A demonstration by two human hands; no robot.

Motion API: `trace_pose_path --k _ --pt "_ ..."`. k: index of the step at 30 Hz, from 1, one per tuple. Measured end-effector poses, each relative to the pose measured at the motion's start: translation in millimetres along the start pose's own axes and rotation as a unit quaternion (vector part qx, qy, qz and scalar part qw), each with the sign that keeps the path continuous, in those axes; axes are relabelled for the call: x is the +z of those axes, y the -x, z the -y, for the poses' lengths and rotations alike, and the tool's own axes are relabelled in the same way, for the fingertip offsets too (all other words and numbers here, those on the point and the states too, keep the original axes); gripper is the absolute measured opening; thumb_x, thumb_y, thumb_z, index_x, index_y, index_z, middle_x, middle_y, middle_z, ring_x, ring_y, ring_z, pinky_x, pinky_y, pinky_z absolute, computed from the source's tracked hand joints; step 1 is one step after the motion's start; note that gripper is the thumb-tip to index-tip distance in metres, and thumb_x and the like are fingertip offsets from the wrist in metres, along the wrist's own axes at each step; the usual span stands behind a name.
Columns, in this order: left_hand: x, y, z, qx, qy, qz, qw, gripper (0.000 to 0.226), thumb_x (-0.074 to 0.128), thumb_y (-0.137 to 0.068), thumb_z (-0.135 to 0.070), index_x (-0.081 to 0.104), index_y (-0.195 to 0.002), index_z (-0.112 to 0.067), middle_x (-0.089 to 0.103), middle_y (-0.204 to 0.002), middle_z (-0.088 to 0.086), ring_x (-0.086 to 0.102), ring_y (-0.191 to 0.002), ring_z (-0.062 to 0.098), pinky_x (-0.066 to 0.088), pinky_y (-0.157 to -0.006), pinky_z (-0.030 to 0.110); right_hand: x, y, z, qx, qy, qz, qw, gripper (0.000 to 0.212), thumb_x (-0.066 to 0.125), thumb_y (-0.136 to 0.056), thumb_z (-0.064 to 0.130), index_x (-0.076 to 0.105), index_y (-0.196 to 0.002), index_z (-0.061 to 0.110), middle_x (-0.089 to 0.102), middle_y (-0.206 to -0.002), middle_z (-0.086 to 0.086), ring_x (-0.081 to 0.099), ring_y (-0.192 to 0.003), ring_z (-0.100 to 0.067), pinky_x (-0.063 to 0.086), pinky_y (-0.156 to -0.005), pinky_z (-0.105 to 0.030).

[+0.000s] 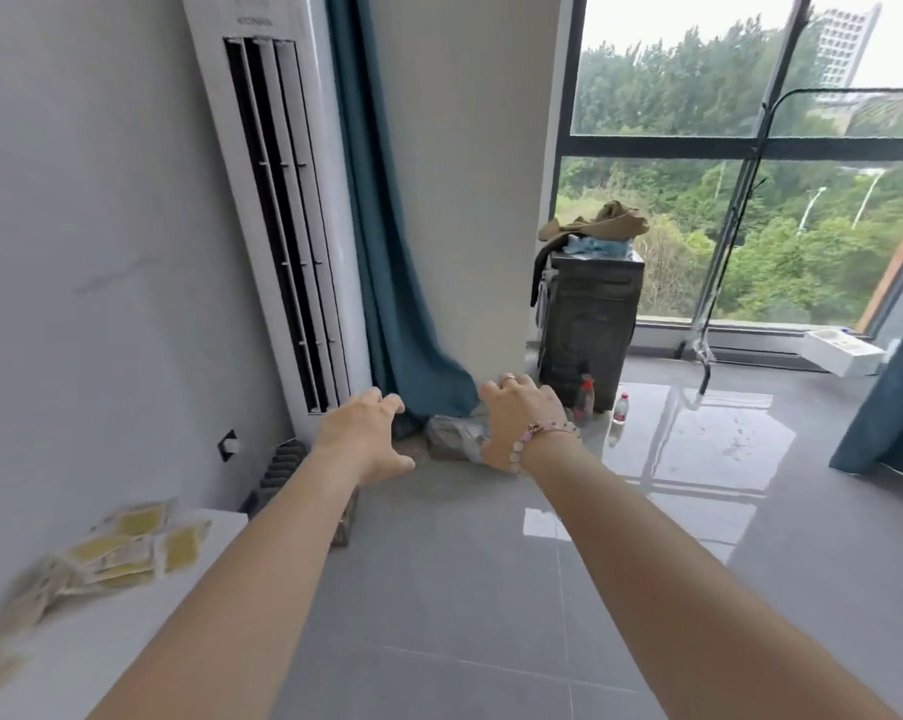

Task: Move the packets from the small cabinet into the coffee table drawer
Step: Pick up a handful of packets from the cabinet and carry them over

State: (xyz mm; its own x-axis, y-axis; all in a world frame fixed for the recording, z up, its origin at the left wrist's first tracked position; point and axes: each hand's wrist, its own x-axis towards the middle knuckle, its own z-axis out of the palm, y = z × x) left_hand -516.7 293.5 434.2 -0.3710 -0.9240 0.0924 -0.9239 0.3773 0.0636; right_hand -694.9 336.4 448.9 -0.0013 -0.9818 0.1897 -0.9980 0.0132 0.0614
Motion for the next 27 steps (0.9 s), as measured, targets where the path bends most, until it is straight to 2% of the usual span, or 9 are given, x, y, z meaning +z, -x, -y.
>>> trace_pose_path --k 5,10,14,21,27 --pt "9.2 -11.7 57.6 -0.071 -0.010 0.011 0.997 0.072 0.066 -0.077 -0.049 0.038 -0.138 -0.024 0.045 -0.130 0.000 0.046 -0.120 0.020 0.045 -0.088 0.034 15.1 -55.1 42.2 -0.067 -0.009 0.023 0.997 0.050 0.061 -0.083 0.032 0.045 -0.126 0.013 0.046 -0.127 -0.006 0.043 -0.121 -0.024 0.039 -0.095 -0.034" --pt "15.4 -37.0 102.7 -0.147 -0.010 0.006 0.989 0.071 0.068 -0.078 -0.048 0.039 -0.138 -0.026 0.045 -0.133 0.000 0.045 -0.123 0.021 0.042 -0.093 0.036 32.3 -113.0 73.6 -0.141 -0.026 0.050 0.988 0.054 0.060 -0.084 0.040 0.044 -0.128 0.012 0.047 -0.126 -0.005 0.043 -0.121 -0.023 0.039 -0.097 -0.035" --pt "15.7 -64.2 128.1 -0.201 -0.011 0.011 0.979 0.068 0.068 -0.077 -0.047 0.041 -0.136 -0.026 0.046 -0.130 -0.001 0.046 -0.120 0.020 0.043 -0.091 0.034 38.0 -167.3 90.4 -0.191 -0.042 0.046 0.980 0.051 0.059 -0.084 0.029 0.044 -0.130 0.014 0.047 -0.128 -0.005 0.043 -0.122 -0.022 0.039 -0.096 -0.034" --pt "17.5 -104.1 162.3 -0.271 -0.013 0.005 0.963 0.066 0.066 -0.078 -0.047 0.041 -0.135 -0.024 0.046 -0.129 0.000 0.047 -0.118 0.020 0.044 -0.088 0.034 58.6 -248.7 109.8 -0.251 -0.047 0.058 0.965 0.047 0.059 -0.084 0.029 0.047 -0.127 0.013 0.050 -0.124 -0.005 0.046 -0.118 -0.022 0.041 -0.093 -0.034" --pt "29.8 -98.6 191.6 -0.342 -0.012 0.017 0.940 0.067 0.065 -0.079 -0.045 0.039 -0.137 -0.025 0.044 -0.132 -0.001 0.044 -0.122 0.020 0.042 -0.090 0.034 79.0 -282.8 150.0 -0.305 -0.059 0.074 0.947 0.045 0.059 -0.085 0.028 0.047 -0.126 0.012 0.050 -0.124 -0.006 0.047 -0.117 -0.022 0.041 -0.092 -0.033"
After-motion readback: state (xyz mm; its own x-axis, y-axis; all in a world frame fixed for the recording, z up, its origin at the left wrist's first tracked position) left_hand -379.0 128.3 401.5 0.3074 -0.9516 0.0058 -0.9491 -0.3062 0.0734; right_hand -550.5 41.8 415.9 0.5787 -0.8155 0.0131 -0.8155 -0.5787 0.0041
